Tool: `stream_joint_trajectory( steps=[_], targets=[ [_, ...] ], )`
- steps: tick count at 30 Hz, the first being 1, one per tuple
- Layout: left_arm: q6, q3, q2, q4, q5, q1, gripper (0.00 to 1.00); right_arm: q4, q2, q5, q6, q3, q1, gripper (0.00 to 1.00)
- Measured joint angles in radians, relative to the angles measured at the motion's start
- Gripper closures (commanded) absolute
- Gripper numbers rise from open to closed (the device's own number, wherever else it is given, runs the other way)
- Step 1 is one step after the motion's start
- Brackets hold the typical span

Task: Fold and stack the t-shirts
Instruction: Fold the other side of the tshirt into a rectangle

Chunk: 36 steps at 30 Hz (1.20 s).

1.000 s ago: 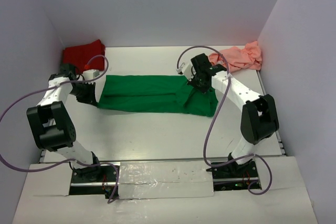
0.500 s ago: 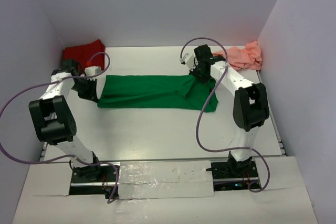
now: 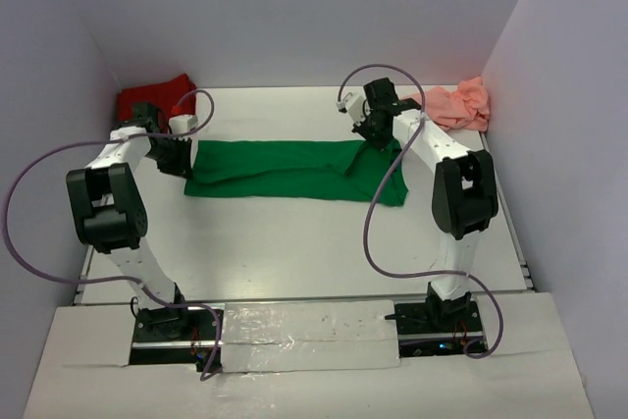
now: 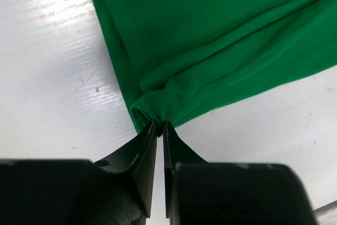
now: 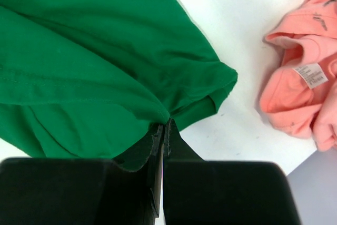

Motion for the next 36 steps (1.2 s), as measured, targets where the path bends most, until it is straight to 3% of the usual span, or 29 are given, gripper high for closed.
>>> stream_joint_trajectory(
  steps=[6,16,18,19,21,22,23,25,30,36],
  targets=[
    [-0.025,0.004,0.040,0.043,-0.005,-0.017,0.85,0.005,0.041,-0.010,0.000,0.026,-0.003,1.00],
    [-0.044,0.021,0.070,0.088,-0.026,-0.019,0.83,0.007,0.114,-0.013,-0.001,0.098,-0.010,1.00],
    [-0.047,0.021,0.070,0.101,-0.034,-0.020,0.55,0.008,0.126,-0.013,-0.001,0.111,-0.012,1.00],
    [-0.048,0.021,0.070,0.111,-0.038,-0.020,0.30,0.011,0.132,-0.015,-0.001,0.119,-0.013,1.00],
    [-0.069,0.021,0.070,0.132,-0.047,-0.020,0.11,0.023,0.142,-0.016,0.001,0.126,-0.016,1.00],
    [-0.072,0.022,0.070,0.144,-0.052,-0.020,0.06,0.030,0.147,-0.015,0.005,0.127,-0.019,0.86],
    [-0.082,0.021,0.070,0.159,-0.059,-0.020,0.03,0.037,0.150,-0.015,0.014,0.127,-0.021,0.71],
    [-0.097,0.021,0.070,0.192,-0.075,-0.020,0.01,0.050,0.155,-0.011,0.028,0.127,-0.025,0.51],
    [-0.144,-0.010,0.056,0.309,-0.121,-0.020,0.01,0.151,0.154,0.008,0.048,0.112,-0.033,0.47],
    [-0.220,-0.157,-0.068,0.489,-0.209,-0.025,0.01,0.288,0.103,0.040,0.101,-0.012,-0.033,0.48]
  ],
)
